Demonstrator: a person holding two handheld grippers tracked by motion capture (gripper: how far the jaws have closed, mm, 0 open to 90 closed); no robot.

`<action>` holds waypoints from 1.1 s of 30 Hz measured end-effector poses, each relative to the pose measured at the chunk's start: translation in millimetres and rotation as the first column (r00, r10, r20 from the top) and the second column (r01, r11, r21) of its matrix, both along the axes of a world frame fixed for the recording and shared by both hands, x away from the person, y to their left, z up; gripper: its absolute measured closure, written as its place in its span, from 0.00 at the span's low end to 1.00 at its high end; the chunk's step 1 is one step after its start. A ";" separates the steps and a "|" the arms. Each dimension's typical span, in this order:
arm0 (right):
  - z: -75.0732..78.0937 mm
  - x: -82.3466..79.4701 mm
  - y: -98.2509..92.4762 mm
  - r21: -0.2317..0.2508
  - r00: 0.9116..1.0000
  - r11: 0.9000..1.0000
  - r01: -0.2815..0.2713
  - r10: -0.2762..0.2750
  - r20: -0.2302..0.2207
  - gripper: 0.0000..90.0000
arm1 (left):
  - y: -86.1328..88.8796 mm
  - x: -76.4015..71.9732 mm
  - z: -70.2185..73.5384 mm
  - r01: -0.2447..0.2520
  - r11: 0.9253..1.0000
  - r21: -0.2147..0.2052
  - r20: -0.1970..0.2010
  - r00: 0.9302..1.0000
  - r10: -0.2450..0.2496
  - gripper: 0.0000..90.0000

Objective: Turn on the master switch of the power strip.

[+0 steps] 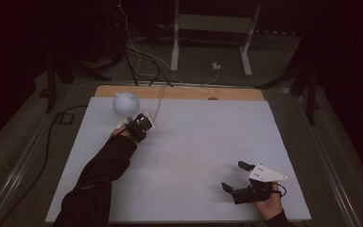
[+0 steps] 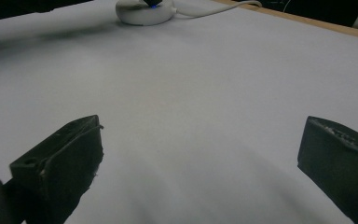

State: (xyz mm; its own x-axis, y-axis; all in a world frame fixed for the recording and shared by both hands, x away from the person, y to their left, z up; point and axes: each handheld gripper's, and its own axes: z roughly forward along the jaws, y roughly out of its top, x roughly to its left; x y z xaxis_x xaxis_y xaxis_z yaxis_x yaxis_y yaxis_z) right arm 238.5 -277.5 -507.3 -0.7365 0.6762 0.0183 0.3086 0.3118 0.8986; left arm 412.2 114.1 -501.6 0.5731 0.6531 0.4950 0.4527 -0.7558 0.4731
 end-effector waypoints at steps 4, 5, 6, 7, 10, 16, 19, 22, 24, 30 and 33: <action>0.8 -0.7 -1.4 0.005 1.000 1.000 0.007 -0.007 0.003 0.00 | 6.6 -5.1 1.4 0.006 0.995 -0.100 0.037 0.999 -0.002 1.00; 0.6 -0.1 -1.9 0.006 1.000 1.000 0.008 -0.008 0.003 0.00 | 7.7 -5.8 1.8 0.006 0.994 -0.111 0.053 0.999 0.000 1.00; 0.4 0.4 -2.3 0.006 1.000 1.000 0.011 -0.011 0.001 0.00 | 8.8 -6.2 3.4 0.007 0.990 -0.139 0.057 0.998 0.001 1.00; 0.3 0.7 -2.6 0.006 1.000 1.000 0.011 -0.011 -0.001 0.00 | 9.1 -6.6 5.6 0.001 0.987 -0.160 0.063 0.998 0.009 1.00; 0.4 0.5 -2.5 0.007 1.000 1.000 0.011 -0.011 0.001 0.00 | 6.0 -9.7 12.5 0.021 0.985 -0.171 0.075 0.997 -0.008 1.00; 1.3 0.1 -3.2 0.013 1.000 1.000 0.014 -0.014 0.006 0.00 | 1.1 -16.4 24.6 0.048 0.979 -0.196 0.079 0.996 -0.033 1.00; 1.6 -0.1 -3.7 0.012 1.000 1.000 0.014 -0.014 0.007 0.00 | 0.0 -20.3 31.0 0.057 0.976 -0.211 0.086 0.996 -0.040 1.00; 1.2 0.2 -3.1 0.013 1.000 1.000 0.013 -0.013 0.004 0.00 | -0.3 -23.8 38.8 0.068 0.966 -0.248 0.085 0.995 -0.048 1.00; 1.3 0.2 -2.7 0.013 1.000 1.000 0.012 -0.012 0.005 0.00 | -0.3 -25.6 43.8 0.069 0.961 -0.266 0.084 0.995 -0.048 1.00; 1.9 0.0 -3.0 0.015 1.000 1.000 0.013 -0.013 0.006 0.00 | 1.5 -30.0 55.7 0.066 0.926 -0.373 0.041 0.998 -0.055 1.00; 1.8 0.0 -2.7 0.015 1.000 1.000 0.013 -0.013 0.006 0.00 | 2.5 -31.9 62.3 0.062 0.911 -0.408 0.018 0.998 -0.060 0.88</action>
State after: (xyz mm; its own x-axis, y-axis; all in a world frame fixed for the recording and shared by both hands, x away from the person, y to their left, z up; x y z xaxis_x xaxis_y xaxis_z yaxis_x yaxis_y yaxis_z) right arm 238.6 -280.2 -505.5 -0.7276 0.6855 0.0244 0.3073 0.2939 0.9051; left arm 380.2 116.5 -439.4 0.6161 0.7629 0.1959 0.4088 -0.5223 0.7484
